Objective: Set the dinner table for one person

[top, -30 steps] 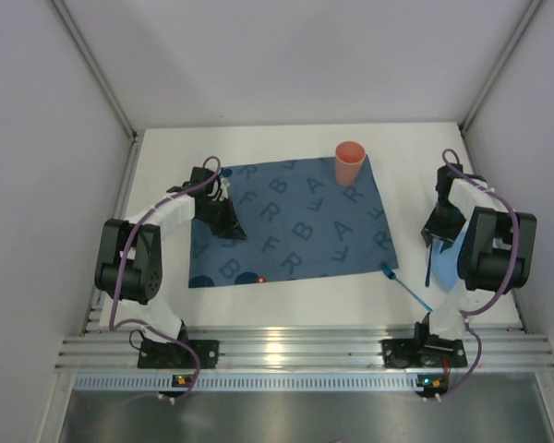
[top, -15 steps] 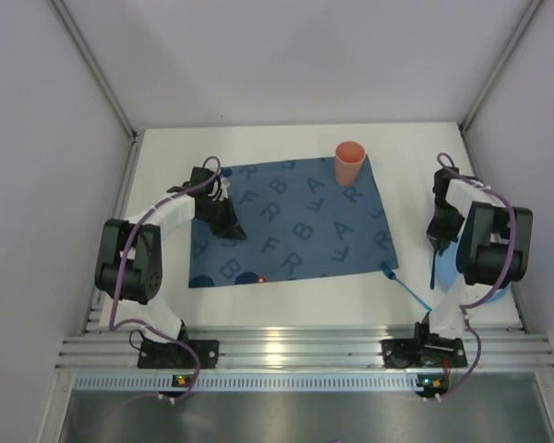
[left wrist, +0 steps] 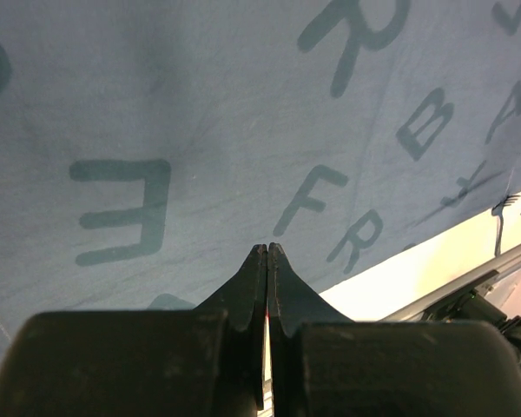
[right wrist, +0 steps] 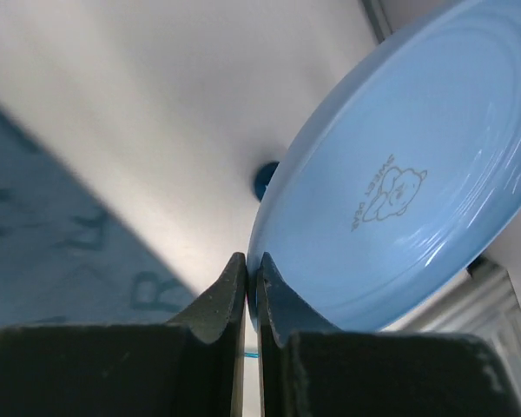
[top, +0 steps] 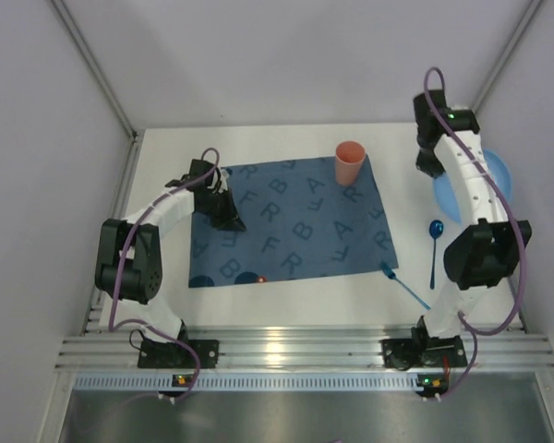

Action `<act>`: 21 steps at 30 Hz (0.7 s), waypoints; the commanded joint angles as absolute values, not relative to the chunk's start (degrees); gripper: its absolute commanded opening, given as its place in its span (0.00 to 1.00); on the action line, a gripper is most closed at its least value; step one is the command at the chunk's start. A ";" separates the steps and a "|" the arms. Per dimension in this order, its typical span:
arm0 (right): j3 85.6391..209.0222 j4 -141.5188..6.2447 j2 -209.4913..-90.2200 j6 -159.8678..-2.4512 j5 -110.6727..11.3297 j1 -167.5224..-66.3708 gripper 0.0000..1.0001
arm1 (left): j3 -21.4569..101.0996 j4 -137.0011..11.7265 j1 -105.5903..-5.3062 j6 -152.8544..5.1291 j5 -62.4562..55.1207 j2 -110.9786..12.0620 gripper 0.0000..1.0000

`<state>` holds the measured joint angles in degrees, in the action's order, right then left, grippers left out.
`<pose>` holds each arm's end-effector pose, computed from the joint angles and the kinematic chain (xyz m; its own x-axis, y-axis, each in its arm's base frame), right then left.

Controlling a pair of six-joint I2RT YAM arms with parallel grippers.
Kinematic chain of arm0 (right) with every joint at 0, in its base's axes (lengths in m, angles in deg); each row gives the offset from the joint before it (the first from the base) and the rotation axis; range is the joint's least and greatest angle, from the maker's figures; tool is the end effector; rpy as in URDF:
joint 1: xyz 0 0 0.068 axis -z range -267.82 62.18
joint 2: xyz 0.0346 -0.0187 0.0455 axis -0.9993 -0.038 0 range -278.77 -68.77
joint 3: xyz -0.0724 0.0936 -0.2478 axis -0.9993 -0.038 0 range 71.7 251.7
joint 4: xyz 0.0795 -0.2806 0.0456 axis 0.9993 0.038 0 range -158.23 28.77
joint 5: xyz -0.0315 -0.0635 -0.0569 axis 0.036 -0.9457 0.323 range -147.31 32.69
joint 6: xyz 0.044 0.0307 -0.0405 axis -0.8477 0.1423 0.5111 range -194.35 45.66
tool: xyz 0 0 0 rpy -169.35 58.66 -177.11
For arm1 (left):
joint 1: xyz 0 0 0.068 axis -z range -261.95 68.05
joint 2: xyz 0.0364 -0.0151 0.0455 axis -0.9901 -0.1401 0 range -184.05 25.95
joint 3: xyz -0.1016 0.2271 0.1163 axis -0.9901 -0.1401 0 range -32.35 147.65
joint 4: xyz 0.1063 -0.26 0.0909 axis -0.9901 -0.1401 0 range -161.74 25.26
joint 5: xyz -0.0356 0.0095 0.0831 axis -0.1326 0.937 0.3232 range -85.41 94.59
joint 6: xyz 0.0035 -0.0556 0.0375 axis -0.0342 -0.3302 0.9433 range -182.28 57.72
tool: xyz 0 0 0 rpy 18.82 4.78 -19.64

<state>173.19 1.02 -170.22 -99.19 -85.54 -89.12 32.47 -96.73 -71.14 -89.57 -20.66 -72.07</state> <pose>0.3970 -0.0164 0.3210 -0.7860 0.3524 -0.5079 0.5268 0.8118 -0.2520 0.3653 -0.0930 0.1621 -0.9508 -0.2407 -0.1953 -0.1018 0.8376 -0.5367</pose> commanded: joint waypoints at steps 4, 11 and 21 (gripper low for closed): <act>207.71 17.46 -174.06 -102.29 -97.39 -117.58 0.00 | 37.43 -99.89 -72.01 -89.35 -16.07 -66.87 0.00; 201.34 -1.07 -178.18 -96.15 -82.39 -137.38 0.00 | 35.95 -101.39 -74.21 -89.36 -5.09 -56.51 0.00; 207.93 -4.07 -196.47 -94.30 -73.40 -140.03 0.00 | 30.59 -104.82 -76.32 -89.09 -0.86 -47.01 0.00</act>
